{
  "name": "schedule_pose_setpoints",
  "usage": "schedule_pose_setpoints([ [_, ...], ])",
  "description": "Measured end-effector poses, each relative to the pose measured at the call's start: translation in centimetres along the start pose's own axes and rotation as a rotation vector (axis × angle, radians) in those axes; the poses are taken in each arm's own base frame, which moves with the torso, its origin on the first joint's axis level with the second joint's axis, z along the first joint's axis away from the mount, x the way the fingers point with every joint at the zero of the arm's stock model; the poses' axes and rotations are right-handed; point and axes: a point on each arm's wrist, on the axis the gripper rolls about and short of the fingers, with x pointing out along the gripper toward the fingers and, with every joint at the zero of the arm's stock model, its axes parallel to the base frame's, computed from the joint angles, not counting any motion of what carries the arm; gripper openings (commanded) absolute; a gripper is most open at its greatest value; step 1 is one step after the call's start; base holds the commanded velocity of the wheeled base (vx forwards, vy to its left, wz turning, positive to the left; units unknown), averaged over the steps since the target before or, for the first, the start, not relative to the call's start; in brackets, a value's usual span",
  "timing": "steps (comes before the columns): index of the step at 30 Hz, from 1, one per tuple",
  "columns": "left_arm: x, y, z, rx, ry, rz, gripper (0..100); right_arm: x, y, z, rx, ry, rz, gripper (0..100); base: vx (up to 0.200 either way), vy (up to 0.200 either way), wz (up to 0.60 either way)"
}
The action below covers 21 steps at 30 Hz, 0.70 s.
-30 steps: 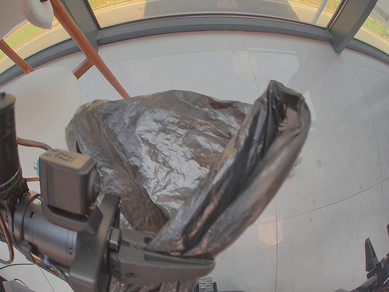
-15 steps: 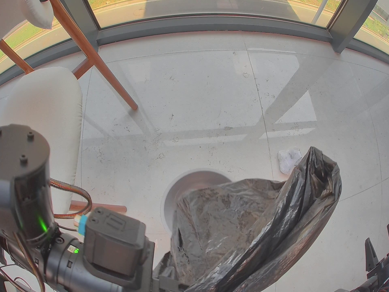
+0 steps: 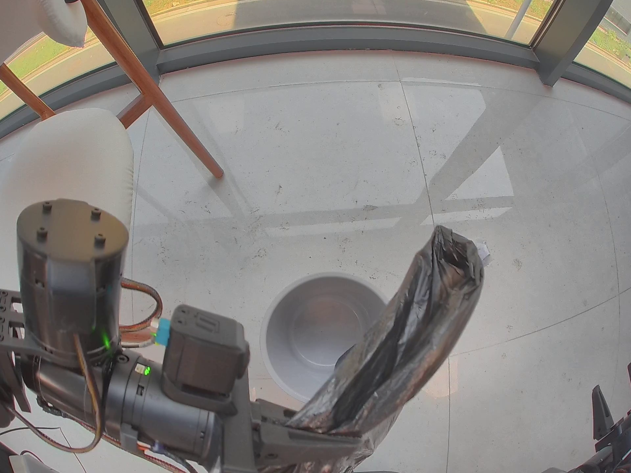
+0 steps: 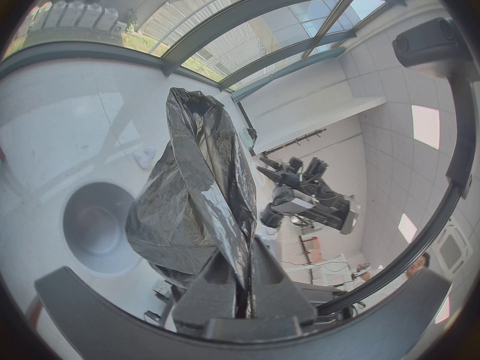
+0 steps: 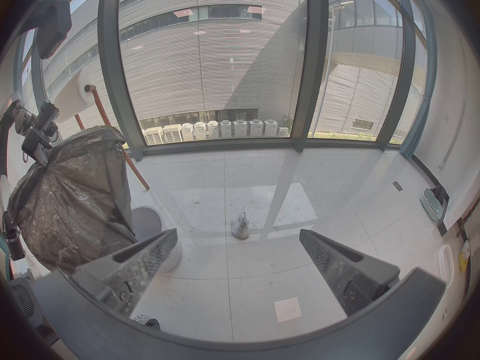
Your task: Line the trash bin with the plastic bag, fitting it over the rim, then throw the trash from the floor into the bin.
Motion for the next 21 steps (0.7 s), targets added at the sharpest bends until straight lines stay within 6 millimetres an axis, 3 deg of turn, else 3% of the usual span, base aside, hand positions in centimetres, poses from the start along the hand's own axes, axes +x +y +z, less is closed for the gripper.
schedule_pose_setpoints([
  [14, -1.7, 2.3, 3.7, 0.065, -0.125, 0.094, 0, 0.0, 0.0, 0.0, 0.000, 0.001, 0.000, 100, 0.000, 0.000, 0.00],
  [21, -2.5, 3.2, 4.1, 0.056, -0.147, 0.130, 0, 0.0, 0.0, 0.0, 0.000, 0.000, 0.000, 100, 0.000, 0.000, 0.00],
])
